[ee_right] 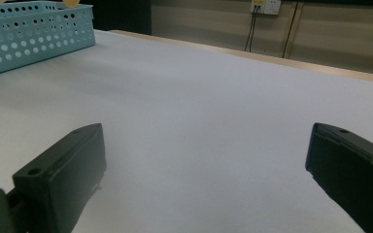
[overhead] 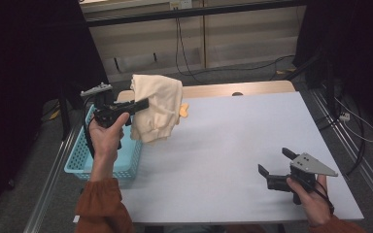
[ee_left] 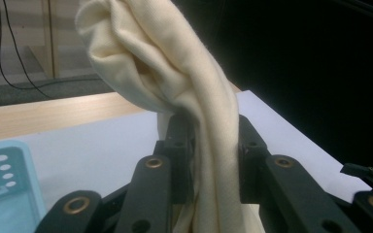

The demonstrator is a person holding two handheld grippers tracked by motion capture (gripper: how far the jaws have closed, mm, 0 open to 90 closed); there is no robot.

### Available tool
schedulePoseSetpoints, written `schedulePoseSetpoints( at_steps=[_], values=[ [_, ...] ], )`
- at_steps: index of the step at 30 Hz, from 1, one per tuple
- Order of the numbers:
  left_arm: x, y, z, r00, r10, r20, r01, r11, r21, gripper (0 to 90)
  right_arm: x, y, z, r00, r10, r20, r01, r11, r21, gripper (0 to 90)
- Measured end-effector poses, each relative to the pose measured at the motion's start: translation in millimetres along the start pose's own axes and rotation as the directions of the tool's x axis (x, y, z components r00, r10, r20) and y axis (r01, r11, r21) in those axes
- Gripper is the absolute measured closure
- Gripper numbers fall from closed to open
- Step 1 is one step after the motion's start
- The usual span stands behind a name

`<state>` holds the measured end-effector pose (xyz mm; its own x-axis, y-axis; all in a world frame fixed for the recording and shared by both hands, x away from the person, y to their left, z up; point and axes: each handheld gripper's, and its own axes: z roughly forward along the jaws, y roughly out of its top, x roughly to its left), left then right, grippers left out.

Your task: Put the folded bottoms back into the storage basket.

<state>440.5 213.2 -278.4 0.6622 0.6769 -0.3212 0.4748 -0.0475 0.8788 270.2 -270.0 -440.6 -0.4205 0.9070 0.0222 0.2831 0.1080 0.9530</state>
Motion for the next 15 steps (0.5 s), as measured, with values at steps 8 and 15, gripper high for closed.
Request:
schedulePoseSetpoints(
  at_steps=[8,15],
  values=[
    [4.6,4.3,-15.0,1.0000,-0.003,-0.001,0.003,0.9993,-0.038,73.2,0.1,0.0,-0.1,1.0000,0.001,-0.001,-0.001,1.000,-0.001,1.0],
    [13.2,6.9,-31.7,0.9994,-0.016,-0.032,0.014,0.9975,-0.070,73.2,0.4,-0.1,0.4,1.0000,0.000,-0.002,0.000,1.000,0.001,1.0]
  ],
)
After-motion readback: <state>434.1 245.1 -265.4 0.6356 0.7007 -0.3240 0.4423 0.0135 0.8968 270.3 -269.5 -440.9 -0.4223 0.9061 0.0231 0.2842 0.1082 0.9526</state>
